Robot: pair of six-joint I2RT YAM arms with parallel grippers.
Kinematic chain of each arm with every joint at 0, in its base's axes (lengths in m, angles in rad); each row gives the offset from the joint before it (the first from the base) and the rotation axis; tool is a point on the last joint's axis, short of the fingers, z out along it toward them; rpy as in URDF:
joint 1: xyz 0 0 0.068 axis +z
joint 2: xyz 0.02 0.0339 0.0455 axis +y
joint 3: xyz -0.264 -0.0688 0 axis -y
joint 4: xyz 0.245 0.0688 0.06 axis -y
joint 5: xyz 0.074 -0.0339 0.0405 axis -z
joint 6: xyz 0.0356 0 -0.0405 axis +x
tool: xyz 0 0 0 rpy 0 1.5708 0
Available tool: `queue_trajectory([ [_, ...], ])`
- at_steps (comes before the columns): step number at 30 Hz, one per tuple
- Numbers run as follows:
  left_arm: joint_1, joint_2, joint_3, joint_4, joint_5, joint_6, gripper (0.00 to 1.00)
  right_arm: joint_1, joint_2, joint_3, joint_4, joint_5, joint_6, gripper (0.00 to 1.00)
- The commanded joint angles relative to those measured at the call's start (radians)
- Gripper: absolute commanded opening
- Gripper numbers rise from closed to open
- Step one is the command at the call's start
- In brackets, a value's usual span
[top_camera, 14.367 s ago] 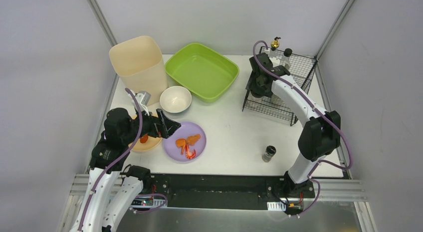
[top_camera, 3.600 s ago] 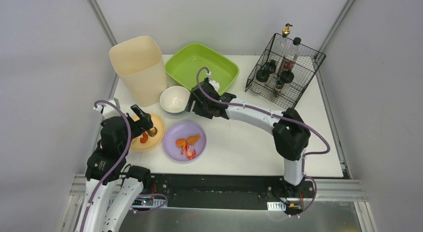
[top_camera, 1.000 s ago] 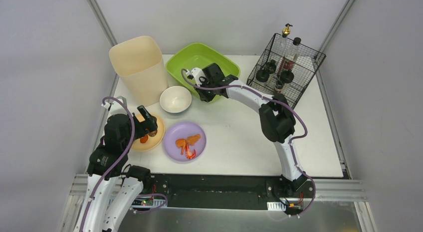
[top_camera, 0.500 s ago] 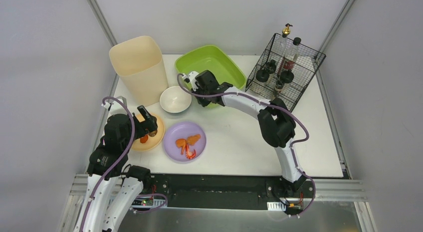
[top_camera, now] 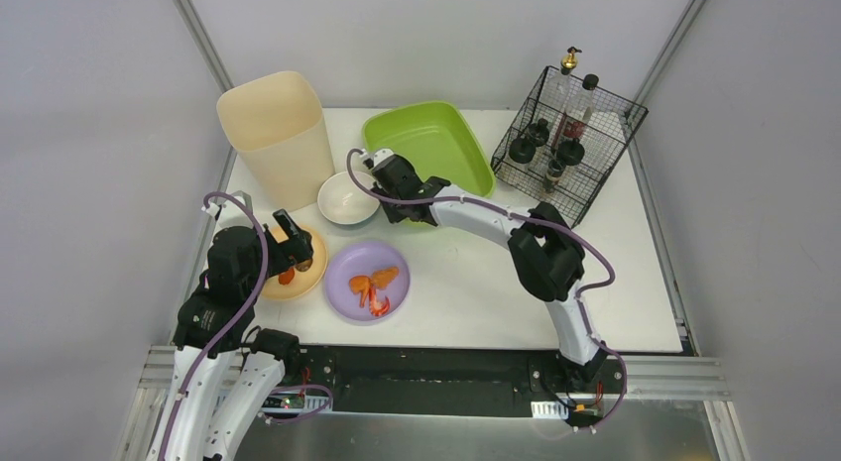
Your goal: Clear the kitchen counter
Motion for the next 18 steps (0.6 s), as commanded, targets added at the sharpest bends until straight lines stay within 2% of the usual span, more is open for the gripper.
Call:
queue_trajectory([
  [1, 0.014, 0.010, 0.007, -0.008, 0.006, 0.014, 1.00, 0.022, -0.113, -0.054, -0.030, 0.065, 0.104, 0.00],
  [6, 0.013, 0.013, 0.007, -0.008, 0.009, 0.013, 1.00, 0.043, -0.219, -0.178, -0.029, 0.033, 0.143, 0.00],
  [18, 0.013, 0.000, 0.008, -0.007, 0.030, 0.013, 1.00, 0.101, -0.459, -0.528, -0.008, 0.112, 0.168, 0.00],
])
